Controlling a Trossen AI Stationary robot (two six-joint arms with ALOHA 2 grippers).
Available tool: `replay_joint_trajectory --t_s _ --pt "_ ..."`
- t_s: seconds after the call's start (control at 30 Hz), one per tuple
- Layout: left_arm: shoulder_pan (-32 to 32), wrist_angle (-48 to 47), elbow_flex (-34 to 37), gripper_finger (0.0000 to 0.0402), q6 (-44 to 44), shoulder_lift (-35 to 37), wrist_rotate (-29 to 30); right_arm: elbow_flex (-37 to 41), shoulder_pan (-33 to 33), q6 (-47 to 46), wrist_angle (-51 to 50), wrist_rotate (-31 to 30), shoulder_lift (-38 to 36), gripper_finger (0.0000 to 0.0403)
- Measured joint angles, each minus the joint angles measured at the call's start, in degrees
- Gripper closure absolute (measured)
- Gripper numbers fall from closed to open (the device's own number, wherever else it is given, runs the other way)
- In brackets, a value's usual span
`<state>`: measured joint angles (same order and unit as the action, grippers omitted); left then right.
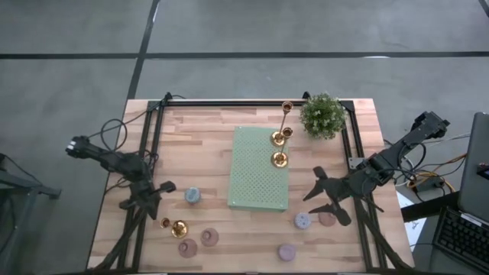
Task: Pick & Place candle stick holders
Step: Put the gold candle holder on the shelf aligned with the other gold candle holder
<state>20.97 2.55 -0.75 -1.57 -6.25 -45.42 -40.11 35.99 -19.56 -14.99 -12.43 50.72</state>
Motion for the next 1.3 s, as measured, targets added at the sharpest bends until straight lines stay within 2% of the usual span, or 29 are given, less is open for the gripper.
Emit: replay_joint_trajectory --t_s 0.07,0.13,0.23,0.4,0.57,0.7,0.87,1.3 --pt "0.0 0.0 0.0 0.039 -0.2 -1.2 1.2 0.1 0.0 1.5 -0.8 -2.0 0.0 0.0209" --pt "0.0 0.0 0.0 0.039 -0.2 -2.1 5.5 0.1 0.0 5.3 -1.5 -4.5 0.0 0.0209" --pt "0.0 0.0 0.0 0.039 0.5 -3.7 9.4 0.1 -0.1 10.4 -1.3 -4.7 0.0 0.0209" --pt "0.1 0.0 0.0 0.039 1.9 -5.6 9.4 0.1 0.0 16.4 -1.1 -4.7 0.0 0.0209" --pt "0.1 0.5 0.3 0.039 0.8 -7.5 9.5 0.1 0.0 18.2 -1.1 -4.7 0.0 0.0209" --pt "0.1 0.5 0.3 0.039 -1.9 -9.9 9.6 0.1 0.0 18.3 -1.1 -4.7 0.0 0.0209" --pt "0.1 2.0 0.4 0.039 0.6 -12.3 9.6 0.1 0.0 18.2 -1.1 -4.6 0.0 0.0209" --pt "0.1 3.4 0.4 0.039 1.9 -12.3 8.9 0.1 0.0 18.1 -1.0 -4.6 0.1 0.0209"
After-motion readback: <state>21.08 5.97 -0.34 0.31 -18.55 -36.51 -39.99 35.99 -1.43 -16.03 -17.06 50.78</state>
